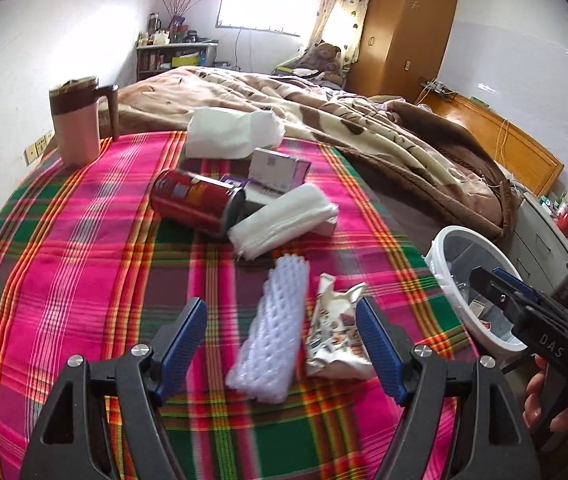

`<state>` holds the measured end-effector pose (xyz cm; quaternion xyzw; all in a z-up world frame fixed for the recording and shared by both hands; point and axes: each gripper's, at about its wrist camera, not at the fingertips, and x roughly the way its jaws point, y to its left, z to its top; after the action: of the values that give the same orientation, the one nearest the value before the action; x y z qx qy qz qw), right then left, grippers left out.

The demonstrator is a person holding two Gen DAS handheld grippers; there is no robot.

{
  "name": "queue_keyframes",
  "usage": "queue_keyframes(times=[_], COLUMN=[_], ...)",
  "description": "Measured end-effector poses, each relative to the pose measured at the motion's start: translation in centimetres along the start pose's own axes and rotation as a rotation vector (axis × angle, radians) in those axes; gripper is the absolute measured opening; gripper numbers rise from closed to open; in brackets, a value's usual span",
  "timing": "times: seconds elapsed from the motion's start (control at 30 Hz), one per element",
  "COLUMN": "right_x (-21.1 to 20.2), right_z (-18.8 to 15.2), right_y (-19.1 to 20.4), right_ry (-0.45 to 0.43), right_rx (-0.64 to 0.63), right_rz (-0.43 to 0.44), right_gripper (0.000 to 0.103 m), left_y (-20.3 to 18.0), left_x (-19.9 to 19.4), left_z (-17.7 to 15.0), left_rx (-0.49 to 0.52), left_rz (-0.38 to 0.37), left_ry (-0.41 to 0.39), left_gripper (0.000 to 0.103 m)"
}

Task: Collect trash
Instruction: 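Move both tools back over the remaining trash on the cloth, then grasp the white foam net with the left tool while the right tool grasps a printed wrapper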

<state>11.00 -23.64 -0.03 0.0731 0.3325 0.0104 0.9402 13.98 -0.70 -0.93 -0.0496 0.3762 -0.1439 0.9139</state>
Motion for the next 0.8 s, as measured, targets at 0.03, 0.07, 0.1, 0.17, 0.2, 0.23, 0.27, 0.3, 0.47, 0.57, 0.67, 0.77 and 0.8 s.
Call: queue_keyframes(times=[0.03, 0.07, 0.1, 0.17, 0.2, 0.23, 0.27, 0.3, 0.47, 0.57, 0.67, 0.77, 0.8], right_x=[0.1, 0.3, 0.4, 0.8, 0.8, 1.0, 1.1, 1.1, 1.5, 1.7, 1.9, 2.2, 2.3], right_z=[0.0, -0.1, -0.1, -0.2, -0.3, -0.3, -0.3, -0.3, -0.3, -0.3, -0.5, -0.7, -0.7], right_y=[0.3, 0.5, 0.8, 1.5, 1.6, 1.8, 2.1, 2.3, 3.2, 3.5, 4.0, 4.4, 4.6], right_ry=[0.003, 0.007, 0.01, 0.019, 0.022, 0.026, 0.03, 0.033, 0.038, 0.042, 0.053, 0.062, 0.065], right_rx=[-0.005, -0.01, -0.017, -0.029, -0.032, -0.036, -0.04, -0.044, -0.055, -0.052, -0.053, -0.051, -0.048], right_rz=[0.002, 0.004, 0.006, 0.011, 0.012, 0.013, 0.013, 0.013, 0.013, 0.016, 0.025, 0.032, 0.035], right_gripper=[0.057, 0.057, 0.057, 0.057, 0.057, 0.057, 0.057, 0.057, 0.057, 0.057, 0.057, 0.057, 0.057], left_y=[0.2, 0.5, 0.7, 1.0, 1.1, 1.3, 1.5, 1.7, 2.2, 2.2, 2.1, 1.8, 1.9], left_x=[0.3, 0.7, 0.9, 1.6, 1.8, 2.1, 2.5, 2.8, 3.5, 4.2, 4.9, 4.9, 5.2], left_z=[-0.1, -0.2, -0.4, -0.6, -0.6, -0.7, -0.7, -0.7, -0.6, -0.4, -0.4, -0.2, -0.1], left_rx=[0.001, -0.001, -0.002, -0.01, -0.007, -0.004, -0.007, -0.011, -0.01, -0.005, 0.001, 0.021, 0.025], left_rz=[0.002, 0.002, -0.005, -0.006, -0.003, 0.0, 0.001, -0.002, -0.006, -0.008, -0.003, 0.002, 0.0], left_ry=[0.012, 0.026, 0.035, 0.056, 0.062, 0.069, 0.082, 0.091, 0.107, 0.134, 0.163, 0.149, 0.16], left_gripper=[0.078, 0.078, 0.078, 0.078, 0.078, 0.078, 0.078, 0.078, 0.078, 0.078, 0.078, 0.078, 0.078])
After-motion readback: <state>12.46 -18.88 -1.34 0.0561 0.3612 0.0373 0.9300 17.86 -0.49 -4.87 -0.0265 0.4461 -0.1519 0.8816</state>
